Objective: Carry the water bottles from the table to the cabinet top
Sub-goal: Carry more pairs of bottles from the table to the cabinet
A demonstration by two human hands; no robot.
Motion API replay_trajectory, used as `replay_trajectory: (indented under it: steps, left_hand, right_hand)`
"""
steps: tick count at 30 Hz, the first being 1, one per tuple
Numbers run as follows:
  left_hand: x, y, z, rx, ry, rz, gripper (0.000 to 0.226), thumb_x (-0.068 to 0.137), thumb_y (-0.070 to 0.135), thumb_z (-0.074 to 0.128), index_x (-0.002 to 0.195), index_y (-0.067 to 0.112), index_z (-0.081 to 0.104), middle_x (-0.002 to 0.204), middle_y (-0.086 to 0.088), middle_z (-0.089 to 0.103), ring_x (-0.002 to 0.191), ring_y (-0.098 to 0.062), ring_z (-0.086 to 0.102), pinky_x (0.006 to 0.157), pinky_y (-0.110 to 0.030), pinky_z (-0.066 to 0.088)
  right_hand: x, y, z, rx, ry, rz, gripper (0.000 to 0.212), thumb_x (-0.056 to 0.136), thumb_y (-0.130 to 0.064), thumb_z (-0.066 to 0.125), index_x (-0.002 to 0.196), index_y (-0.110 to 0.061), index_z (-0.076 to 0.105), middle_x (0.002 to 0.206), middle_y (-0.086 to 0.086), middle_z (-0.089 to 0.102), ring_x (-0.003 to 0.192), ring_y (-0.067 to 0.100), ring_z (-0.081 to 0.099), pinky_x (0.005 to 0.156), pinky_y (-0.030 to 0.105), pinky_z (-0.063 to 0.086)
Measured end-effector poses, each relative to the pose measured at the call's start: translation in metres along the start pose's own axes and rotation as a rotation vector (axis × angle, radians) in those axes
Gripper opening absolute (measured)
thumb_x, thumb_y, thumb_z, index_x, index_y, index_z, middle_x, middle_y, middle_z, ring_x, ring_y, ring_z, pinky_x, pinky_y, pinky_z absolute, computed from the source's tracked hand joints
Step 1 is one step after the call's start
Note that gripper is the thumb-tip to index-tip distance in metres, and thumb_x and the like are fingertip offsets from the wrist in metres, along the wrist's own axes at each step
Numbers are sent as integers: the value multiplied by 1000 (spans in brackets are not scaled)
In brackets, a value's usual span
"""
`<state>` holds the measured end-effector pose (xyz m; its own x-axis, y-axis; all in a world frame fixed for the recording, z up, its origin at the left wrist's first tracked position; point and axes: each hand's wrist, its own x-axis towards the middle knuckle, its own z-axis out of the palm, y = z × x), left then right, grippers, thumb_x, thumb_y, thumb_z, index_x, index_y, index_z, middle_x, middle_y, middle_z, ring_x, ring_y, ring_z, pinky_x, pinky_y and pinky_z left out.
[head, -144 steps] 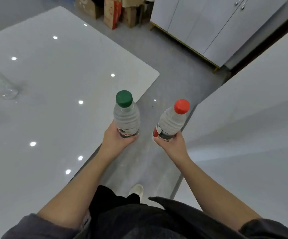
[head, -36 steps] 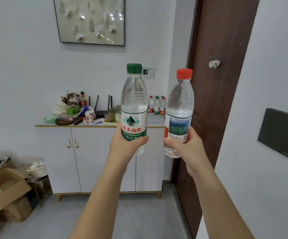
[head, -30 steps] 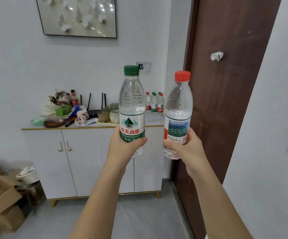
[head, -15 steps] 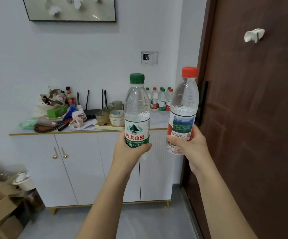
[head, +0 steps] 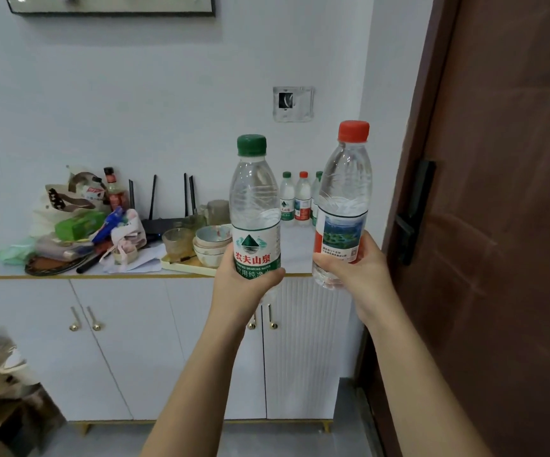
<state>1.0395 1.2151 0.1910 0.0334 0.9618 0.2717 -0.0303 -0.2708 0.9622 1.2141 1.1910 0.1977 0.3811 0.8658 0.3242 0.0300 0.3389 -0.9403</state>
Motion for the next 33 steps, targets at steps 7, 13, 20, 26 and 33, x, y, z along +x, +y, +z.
replay_trajectory:
  steps: [7, 13, 20, 26, 33]
  left_hand:
    - [67, -41, 30, -8, -22, -27, 56, 68, 1, 82, 114, 19, 57, 103, 3, 69, 93, -9, 66, 71, -22, 53]
    - [141, -87, 53, -30, -31, -54, 55, 70, -1, 81, 112, 21, 55, 101, 3, 68, 91, -9, 65, 71, -23, 52]
    - [261, -131, 88, -40, -101, -76, 52, 72, -8, 77, 94, 31, 51, 92, 7, 66, 82, -4, 63, 63, -19, 54]
    - [342, -182, 110, 1, -108, -150, 52, 65, -5, 79, 109, 13, 56, 96, -1, 69, 87, -14, 67, 68, -28, 56]
    - [375, -257, 124, 136, -96, -254, 61, 57, 11, 80, 112, 17, 53, 102, -5, 69, 94, -22, 67, 79, -44, 57]
  right_hand:
    - [64, 43, -3, -62, 45, 8, 52, 69, 6, 81, 107, -23, 61, 95, -6, 74, 81, 4, 72, 74, 23, 58]
    - [135, 98, 2, -130, 84, 33, 55, 68, 0, 85, 114, -21, 60, 96, -10, 73, 84, 1, 71, 80, 25, 58]
    - [241, 155, 19, -180, 118, 59, 66, 68, -7, 86, 126, -19, 55, 114, -4, 70, 99, 6, 68, 85, 26, 56]
    - [315, 209, 31, -202, 154, 83, 69, 69, -2, 84, 128, -19, 52, 116, -3, 69, 101, 6, 68, 88, 29, 57]
    - [342, 279, 35, -275, 160, 197, 54, 71, 0, 82, 109, -24, 51, 103, -11, 66, 86, -9, 65, 77, 14, 51]
